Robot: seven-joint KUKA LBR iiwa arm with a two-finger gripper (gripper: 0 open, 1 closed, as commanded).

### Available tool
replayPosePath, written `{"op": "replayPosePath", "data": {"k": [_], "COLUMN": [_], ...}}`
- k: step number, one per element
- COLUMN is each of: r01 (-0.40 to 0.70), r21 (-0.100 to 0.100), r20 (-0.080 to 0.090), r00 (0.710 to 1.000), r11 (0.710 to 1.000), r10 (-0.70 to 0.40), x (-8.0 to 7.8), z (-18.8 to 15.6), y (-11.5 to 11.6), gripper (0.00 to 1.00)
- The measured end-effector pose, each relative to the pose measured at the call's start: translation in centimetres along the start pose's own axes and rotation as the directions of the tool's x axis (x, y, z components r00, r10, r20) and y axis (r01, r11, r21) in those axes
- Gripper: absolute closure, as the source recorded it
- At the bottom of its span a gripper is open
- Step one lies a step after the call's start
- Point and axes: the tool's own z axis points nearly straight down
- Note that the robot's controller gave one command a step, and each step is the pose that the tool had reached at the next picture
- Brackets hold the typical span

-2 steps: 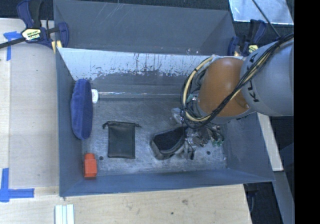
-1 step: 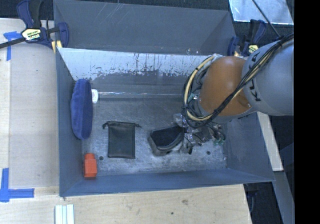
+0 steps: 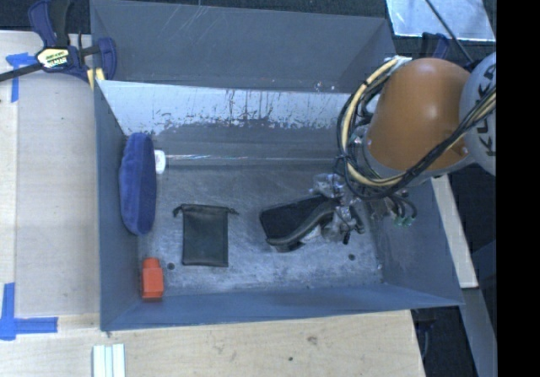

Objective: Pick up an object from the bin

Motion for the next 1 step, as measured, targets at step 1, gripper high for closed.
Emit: {"op": "replayPosePath", "data": {"k": [1], "r01": [0.009], "r21": [0.000], "r20": [0.001], "r00": [1.000], "r11": [1.000], "r10": [-0.009], "x": [-0.93], "z": [-6.45], "y": [0.21], "gripper": [1.00]}}
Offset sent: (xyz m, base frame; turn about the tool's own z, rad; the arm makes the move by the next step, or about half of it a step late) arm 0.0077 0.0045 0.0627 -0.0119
